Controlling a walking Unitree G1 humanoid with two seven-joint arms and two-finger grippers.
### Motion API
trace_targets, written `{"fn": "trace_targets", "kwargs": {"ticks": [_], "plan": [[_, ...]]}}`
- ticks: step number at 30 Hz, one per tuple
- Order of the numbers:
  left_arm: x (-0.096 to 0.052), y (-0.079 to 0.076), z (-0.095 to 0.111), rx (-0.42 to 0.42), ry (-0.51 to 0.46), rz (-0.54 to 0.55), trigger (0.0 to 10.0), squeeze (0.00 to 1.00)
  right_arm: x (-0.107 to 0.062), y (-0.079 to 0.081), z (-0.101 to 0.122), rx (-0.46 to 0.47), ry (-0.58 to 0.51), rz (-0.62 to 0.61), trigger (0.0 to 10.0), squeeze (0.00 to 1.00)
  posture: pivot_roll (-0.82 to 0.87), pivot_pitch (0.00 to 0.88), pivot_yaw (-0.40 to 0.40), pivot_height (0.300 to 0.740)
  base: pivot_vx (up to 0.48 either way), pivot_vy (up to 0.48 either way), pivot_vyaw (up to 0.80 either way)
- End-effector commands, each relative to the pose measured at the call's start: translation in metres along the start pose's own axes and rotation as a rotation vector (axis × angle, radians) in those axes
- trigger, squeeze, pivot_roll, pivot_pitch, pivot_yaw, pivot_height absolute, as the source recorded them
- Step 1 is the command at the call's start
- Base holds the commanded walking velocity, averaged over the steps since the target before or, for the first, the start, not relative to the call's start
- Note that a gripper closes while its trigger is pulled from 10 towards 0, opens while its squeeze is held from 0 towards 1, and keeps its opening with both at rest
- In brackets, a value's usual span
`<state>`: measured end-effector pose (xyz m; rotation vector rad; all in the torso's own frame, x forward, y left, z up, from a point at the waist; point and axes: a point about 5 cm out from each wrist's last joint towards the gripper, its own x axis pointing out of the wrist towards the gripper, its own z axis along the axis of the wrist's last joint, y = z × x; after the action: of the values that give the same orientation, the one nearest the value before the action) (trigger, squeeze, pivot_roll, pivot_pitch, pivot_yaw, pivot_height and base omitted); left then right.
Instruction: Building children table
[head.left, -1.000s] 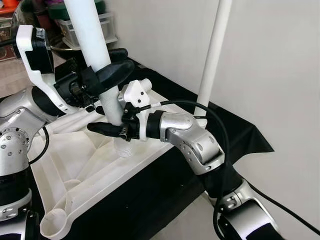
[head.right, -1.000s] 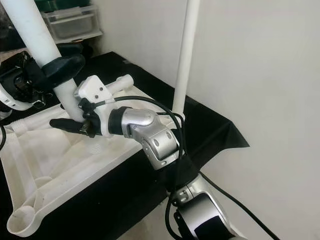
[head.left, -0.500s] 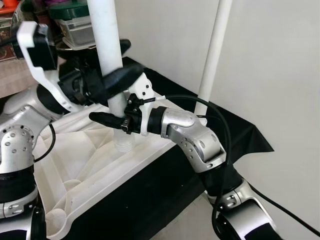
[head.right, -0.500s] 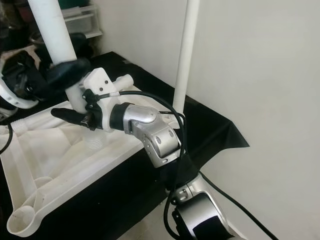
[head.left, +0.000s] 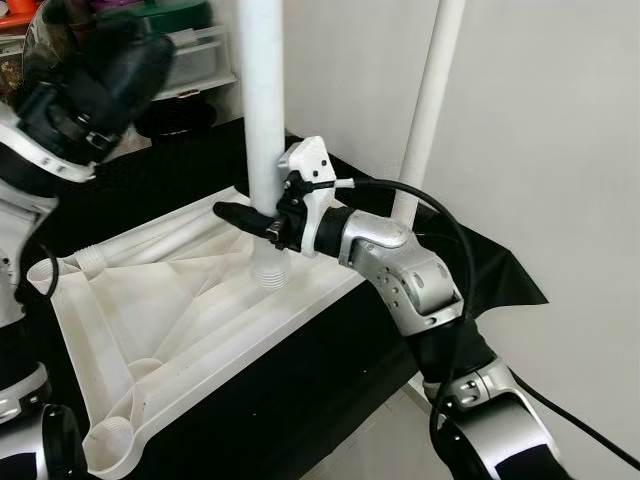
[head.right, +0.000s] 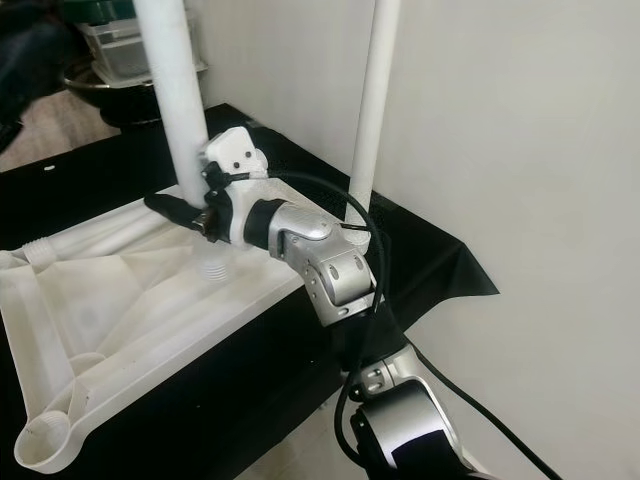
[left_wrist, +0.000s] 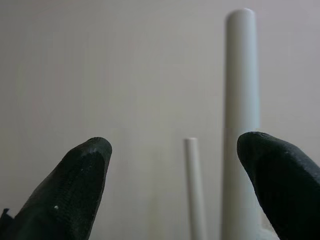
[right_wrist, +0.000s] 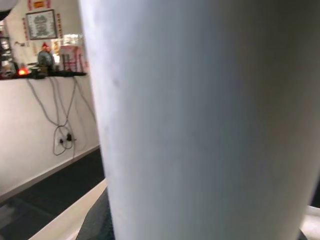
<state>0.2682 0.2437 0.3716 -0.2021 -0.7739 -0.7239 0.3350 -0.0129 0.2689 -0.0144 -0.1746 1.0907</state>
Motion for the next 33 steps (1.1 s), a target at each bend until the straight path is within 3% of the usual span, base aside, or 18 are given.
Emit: {"fn": "trace_targets", "kwargs": {"ticks": [1, 3, 4, 5, 6, 7, 8, 13, 14, 16, 20, 23, 27, 33], "plan": [[-0.005, 0.004, 0.003, 0.026, -0.021, 0.057, 10.0, 1.00, 0.002, -0.001, 0.011, -0.013, -0.046, -0.001, 0.0, 0.00, 0.04, 0.031, 0.008, 0.740, 0.000, 0.000, 0.00], [-0.011, 0.013, 0.001, 0.045, -0.040, 0.178, 10.0, 1.00, 0.002, -0.001, 0.014, 0.017, -0.080, 0.006, 0.0, 0.00, 0.04, 0.028, 0.005, 0.740, 0.000, 0.000, 0.00], [-0.011, 0.013, 0.001, 0.045, -0.040, 0.178, 10.0, 1.00, 0.002, -0.001, 0.014, 0.017, -0.080, 0.006, 0.0, 0.00, 0.04, 0.028, 0.005, 0.740, 0.000, 0.000, 0.00], [-0.017, 0.019, -0.007, 0.048, -0.028, 0.271, 10.0, 1.00, 0.001, 0.002, 0.018, 0.055, -0.121, 0.031, 2.4, 0.00, 0.04, 0.030, 0.002, 0.740, 0.000, 0.000, 0.00], [-0.031, 0.026, -0.027, 0.051, 0.030, 0.435, 10.0, 0.42, -0.003, 0.011, 0.027, 0.145, -0.213, 0.129, 10.0, 0.00, 0.04, 0.031, 0.002, 0.740, 0.000, 0.000, 0.00], [-0.031, 0.026, -0.027, 0.051, 0.030, 0.435, 10.0, 0.42, -0.003, 0.011, 0.027, 0.145, -0.213, 0.129, 10.0, 0.00, 0.04, 0.031, 0.002, 0.740, 0.000, 0.000, 0.00], [-0.037, 0.026, -0.039, 0.020, 0.063, 0.493, 10.0, 0.00, -0.005, 0.015, 0.029, 0.154, -0.233, 0.164, 10.0, 0.00, 0.04, 0.035, 0.001, 0.740, 0.000, 0.000, 0.00], [-0.050, 0.021, -0.070, -0.036, 0.184, 0.586, 10.0, 0.00, -0.006, 0.015, 0.023, 0.128, -0.202, 0.157, 10.0, 0.00, 0.03, 0.042, -0.005, 0.740, 0.000, 0.000, 0.00], [-0.059, 0.013, -0.088, -0.051, 0.248, 0.642, 10.0, 0.00, -0.008, 0.011, 0.014, 0.101, -0.153, 0.116, 10.0, 0.00, 0.03, 0.046, -0.009, 0.740, 0.000, 0.000, 0.00], [-0.059, 0.013, -0.088, -0.051, 0.248, 0.642, 10.0, 0.00, -0.008, 0.011, 0.014, 0.101, -0.153, 0.116, 10.0, 0.00, 0.03, 0.046, -0.009, 0.740, 0.000, 0.000, 0.00], [-0.083, -0.016, -0.120, 0.049, 0.457, 0.796, 10.0, 0.00, -0.023, -0.008, -0.013, 0.032, -0.007, -0.021, 10.0, 0.00, 0.02, 0.057, -0.027, 0.740, 0.000, 0.000, 0.00], [-0.087, -0.020, -0.122, 0.051, 0.476, 0.812, 10.0, 0.00, -0.026, -0.009, -0.015, 0.027, 0.002, -0.029, 10.0, 0.00, 0.02, 0.057, -0.027, 0.740, 0.000, 0.000, 0.00], [-0.095, -0.037, -0.130, 0.020, 0.524, 0.820, 10.0, 0.00, -0.033, -0.011, -0.019, 0.037, 0.016, -0.052, 10.0, 0.00, 0.01, 0.055, -0.024, 0.740, 0.000, 0.000, 0.00], [-0.102, -0.058, -0.139, 0.086, 0.577, 0.838, 10.0, 0.00, -0.037, -0.009, -0.029, 0.040, 0.047, -0.083, 10.0, 0.00, 0.02, 0.054, -0.027, 0.740, 0.000, 0.000, 0.00]]}}
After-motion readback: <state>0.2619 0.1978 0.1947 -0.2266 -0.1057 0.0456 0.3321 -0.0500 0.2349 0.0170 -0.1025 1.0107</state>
